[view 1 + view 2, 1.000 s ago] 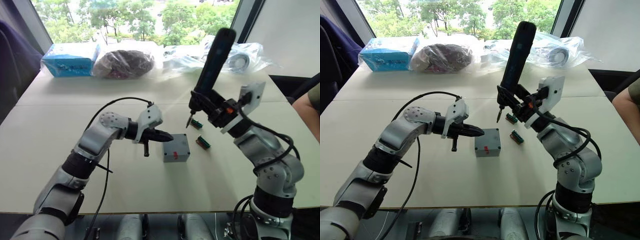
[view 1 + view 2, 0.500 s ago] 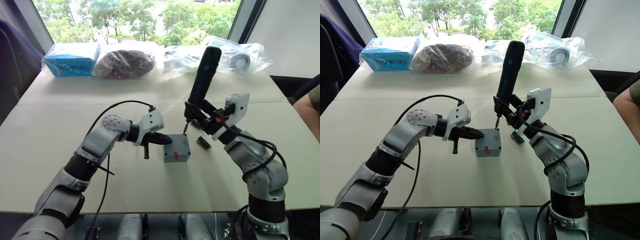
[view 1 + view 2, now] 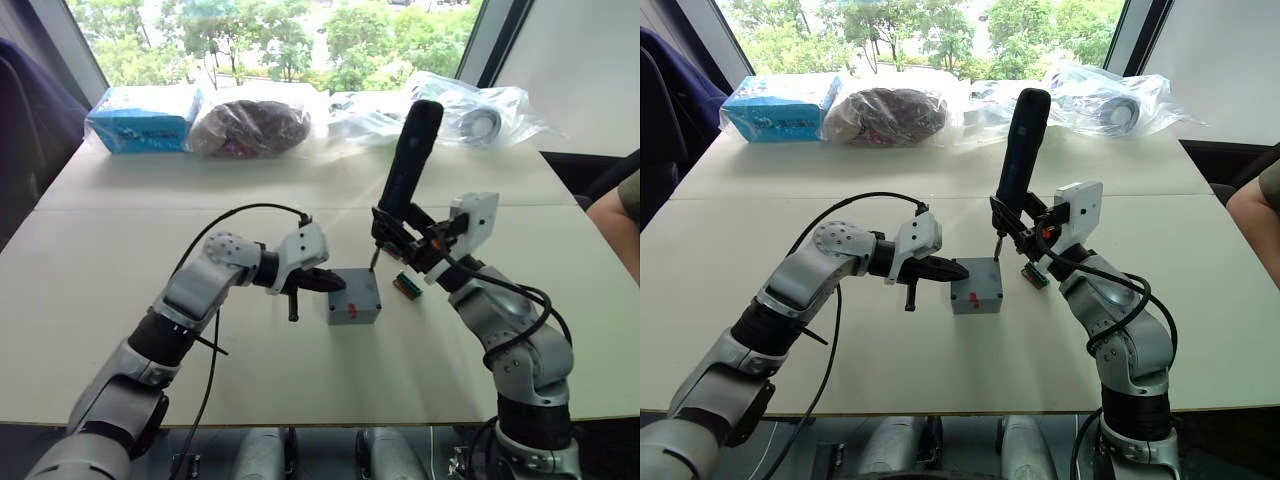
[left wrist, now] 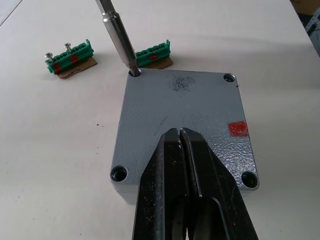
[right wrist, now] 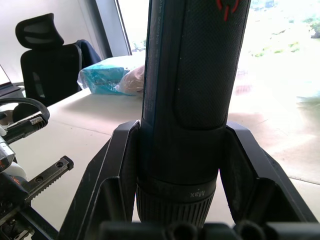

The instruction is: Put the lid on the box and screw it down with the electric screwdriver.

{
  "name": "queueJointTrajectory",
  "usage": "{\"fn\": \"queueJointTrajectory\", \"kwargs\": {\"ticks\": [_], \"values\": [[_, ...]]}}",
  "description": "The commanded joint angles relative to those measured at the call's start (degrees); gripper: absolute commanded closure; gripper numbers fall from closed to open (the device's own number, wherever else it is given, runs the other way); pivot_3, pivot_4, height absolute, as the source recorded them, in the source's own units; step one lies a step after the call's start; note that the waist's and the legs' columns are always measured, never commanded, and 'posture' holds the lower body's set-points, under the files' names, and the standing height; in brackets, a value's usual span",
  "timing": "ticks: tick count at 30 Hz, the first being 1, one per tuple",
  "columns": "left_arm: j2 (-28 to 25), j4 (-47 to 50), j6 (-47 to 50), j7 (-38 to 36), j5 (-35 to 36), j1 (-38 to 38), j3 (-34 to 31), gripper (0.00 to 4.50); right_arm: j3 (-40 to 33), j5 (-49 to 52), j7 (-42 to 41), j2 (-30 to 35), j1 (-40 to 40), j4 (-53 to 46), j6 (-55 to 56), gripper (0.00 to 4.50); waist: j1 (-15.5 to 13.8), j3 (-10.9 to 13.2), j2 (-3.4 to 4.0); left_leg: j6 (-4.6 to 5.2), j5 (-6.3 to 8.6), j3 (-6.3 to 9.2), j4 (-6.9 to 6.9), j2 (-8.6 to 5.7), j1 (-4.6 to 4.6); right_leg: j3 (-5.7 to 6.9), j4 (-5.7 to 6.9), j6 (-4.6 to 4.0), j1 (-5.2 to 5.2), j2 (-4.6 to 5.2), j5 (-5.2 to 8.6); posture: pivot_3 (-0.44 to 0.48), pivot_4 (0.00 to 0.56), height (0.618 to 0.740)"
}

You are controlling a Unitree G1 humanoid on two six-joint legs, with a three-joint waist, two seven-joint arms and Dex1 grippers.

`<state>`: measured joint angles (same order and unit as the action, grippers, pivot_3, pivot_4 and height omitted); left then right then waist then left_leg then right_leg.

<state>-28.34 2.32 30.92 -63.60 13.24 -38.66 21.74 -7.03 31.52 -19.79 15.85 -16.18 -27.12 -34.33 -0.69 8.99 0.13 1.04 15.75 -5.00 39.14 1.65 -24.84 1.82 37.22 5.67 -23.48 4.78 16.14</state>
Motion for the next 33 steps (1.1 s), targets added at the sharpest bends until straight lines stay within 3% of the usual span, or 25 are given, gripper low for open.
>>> {"fn": "queueJointTrajectory", "kwargs": {"ticks": [1, 5, 11, 19, 24, 33], "values": [[0.0, -0.3, 0.4, -0.5, -1.0, 0.3, 1.3, 4.5, 0.0, -1.2, -0.8, 1.3, 0.4, -1.3, 2.5, 2.73, 0.0, 0.0, 0.0, 0.0, 0.0, 0.0, 0.0, 0.0, 0.01, 0.0, 0.0, 0.0, 0.01, 0.0, 0.0, 0.0, 0.15, 0.74], [0.1, -0.8, 0.0, -0.8, -1.5, 0.6, 1.7, 4.5, 2.2, -0.7, -1.0, -0.4, 3.1, -2.0, 3.6, 2.73, 0.0, 0.0, -0.05, 0.04, 0.02, 0.01, 0.0, 0.0, 0.07, 0.01, -0.01, 0.0, 0.06, 0.0, 0.0, 0.0, 0.15, 0.74], [1.0, -2.0, -0.1, -0.4, -1.6, 1.4, 2.1, 4.5, 9.1, -8.1, -1.3, 0.0, 8.1, -0.3, 8.3, 2.73, 0.2, -0.2, -0.17, 0.28, 0.17, 0.0, -0.04, 0.02, 0.44, -0.01, -0.06, -0.01, 0.39, -0.03, 0.02, 0.0, 0.15, 0.74], [1.4, -2.7, -0.5, -0.1, -2.2, 2.1, 2.7, 4.5, 8.7, -11.4, 0.7, -0.7, 8.9, 5.4, 9.6, 2.73, 0.1, -0.5, -0.48, 0.36, 0.23, 0.0, -0.15, 0.08, 1.24, -0.01, -0.17, -0.1, 1.18, -0.06, 0.07, 0.0, 0.15, 0.74], [1.3, -3.2, -0.9, -0.1, -2.5, 2.4, 2.7, 4.5, 9.3, -11.9, 0.6, -0.9, 9.4, 6.3, 9.9, 2.73, 0.1, -0.9, -0.93, 0.37, 0.25, 0.01, -0.19, 0.09, 1.33, -0.01, -0.16, -0.16, 1.25, -0.02, 0.1, 0.0, 0.15, 0.74], [1.2, -3.3, -1.2, -0.1, -2.8, 2.7, 2.9, 4.5, 9.4, -11.7, 0.4, -1.1, 9.9, 5.9, 10.3, 2.73, 0.1, -1.2, -1.04, 0.37, 0.25, 0.02, -0.27, 0.09, 1.36, 0.0, -0.16, -0.4, 1.25, 0.05, 0.23, 0.0, 0.15, 0.74]]}}
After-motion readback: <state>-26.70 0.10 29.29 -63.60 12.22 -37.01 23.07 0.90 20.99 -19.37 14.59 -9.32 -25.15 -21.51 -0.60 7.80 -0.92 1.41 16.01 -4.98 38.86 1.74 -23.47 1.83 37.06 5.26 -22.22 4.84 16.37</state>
